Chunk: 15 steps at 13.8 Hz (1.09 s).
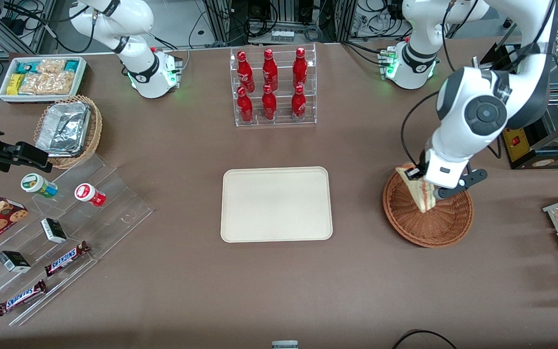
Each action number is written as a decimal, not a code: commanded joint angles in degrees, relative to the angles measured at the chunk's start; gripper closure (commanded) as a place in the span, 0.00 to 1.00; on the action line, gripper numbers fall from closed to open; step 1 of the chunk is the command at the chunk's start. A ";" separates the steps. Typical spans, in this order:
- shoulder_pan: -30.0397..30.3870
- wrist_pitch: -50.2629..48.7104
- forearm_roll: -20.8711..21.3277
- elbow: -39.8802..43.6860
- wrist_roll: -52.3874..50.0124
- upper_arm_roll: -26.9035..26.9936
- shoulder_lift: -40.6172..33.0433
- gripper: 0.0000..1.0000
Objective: Place sandwich from basket to tray
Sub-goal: 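Lower the left gripper and close it on the wrapped sandwich, then lift the sandwich and carry it over the cream tray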
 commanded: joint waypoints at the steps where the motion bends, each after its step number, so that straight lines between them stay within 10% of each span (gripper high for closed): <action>1: -0.11 -1.53 0.33 7.59 -5.46 -6.03 6.46 1.00; 7: -9.75 -1.62 13.50 22.43 -17.41 -12.47 22.35 1.00; 15: -21.80 -0.83 16.58 33.97 -19.53 -12.29 34.32 1.00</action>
